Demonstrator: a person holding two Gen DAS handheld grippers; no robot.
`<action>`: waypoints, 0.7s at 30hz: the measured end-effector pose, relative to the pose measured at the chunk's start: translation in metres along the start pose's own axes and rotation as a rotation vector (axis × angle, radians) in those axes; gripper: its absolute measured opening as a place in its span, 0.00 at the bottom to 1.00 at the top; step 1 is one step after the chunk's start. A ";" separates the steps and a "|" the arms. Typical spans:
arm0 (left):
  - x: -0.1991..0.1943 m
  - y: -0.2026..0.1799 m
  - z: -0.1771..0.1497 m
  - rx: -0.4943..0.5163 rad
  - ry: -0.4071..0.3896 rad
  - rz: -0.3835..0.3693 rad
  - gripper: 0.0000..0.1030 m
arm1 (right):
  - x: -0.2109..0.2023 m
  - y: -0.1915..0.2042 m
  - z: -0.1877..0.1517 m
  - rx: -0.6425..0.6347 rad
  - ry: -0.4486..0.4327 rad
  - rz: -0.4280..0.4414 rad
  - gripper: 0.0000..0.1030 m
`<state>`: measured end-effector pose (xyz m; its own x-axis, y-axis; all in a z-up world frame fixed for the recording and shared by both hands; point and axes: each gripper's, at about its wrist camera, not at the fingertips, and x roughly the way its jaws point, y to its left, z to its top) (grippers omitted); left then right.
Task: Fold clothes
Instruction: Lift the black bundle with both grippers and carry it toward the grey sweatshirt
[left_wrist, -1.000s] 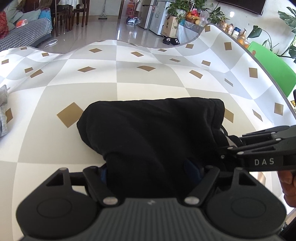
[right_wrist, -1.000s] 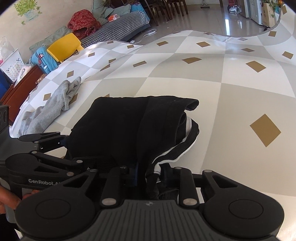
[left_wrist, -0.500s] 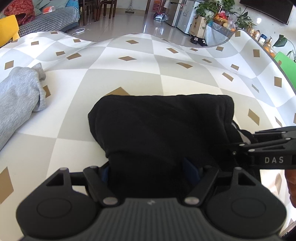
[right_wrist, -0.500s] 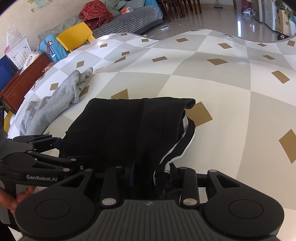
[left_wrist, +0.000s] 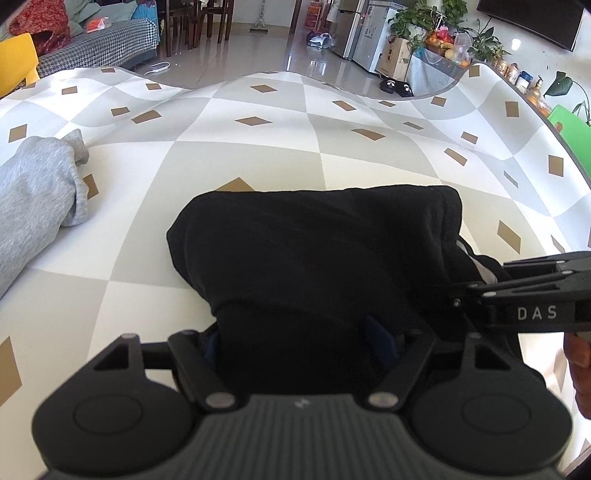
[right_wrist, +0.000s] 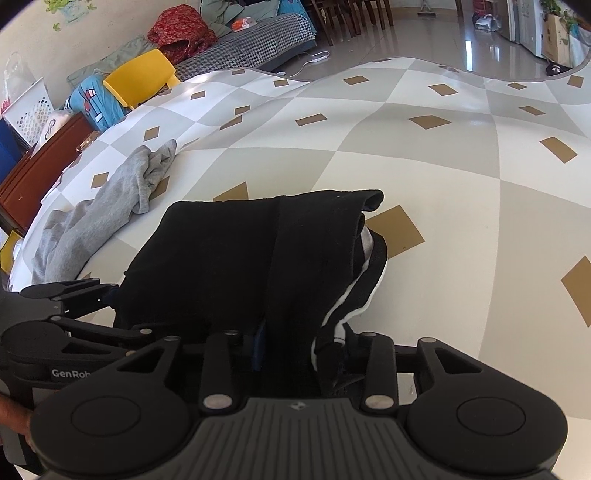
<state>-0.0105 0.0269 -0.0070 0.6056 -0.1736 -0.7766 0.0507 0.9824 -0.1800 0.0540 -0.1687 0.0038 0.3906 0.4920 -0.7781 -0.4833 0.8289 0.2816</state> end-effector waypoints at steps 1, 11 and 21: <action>-0.001 -0.001 0.000 0.002 -0.005 0.001 0.58 | 0.000 0.001 0.001 0.002 -0.003 -0.001 0.25; -0.019 0.004 0.010 -0.014 -0.069 0.046 0.35 | -0.009 0.031 0.015 -0.103 -0.078 -0.029 0.19; -0.049 0.023 0.022 -0.047 -0.144 0.101 0.35 | -0.020 0.072 0.034 -0.188 -0.159 -0.001 0.19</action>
<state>-0.0216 0.0599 0.0396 0.7136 -0.0593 -0.6980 -0.0511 0.9894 -0.1363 0.0384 -0.1102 0.0586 0.5026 0.5388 -0.6761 -0.6139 0.7730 0.1597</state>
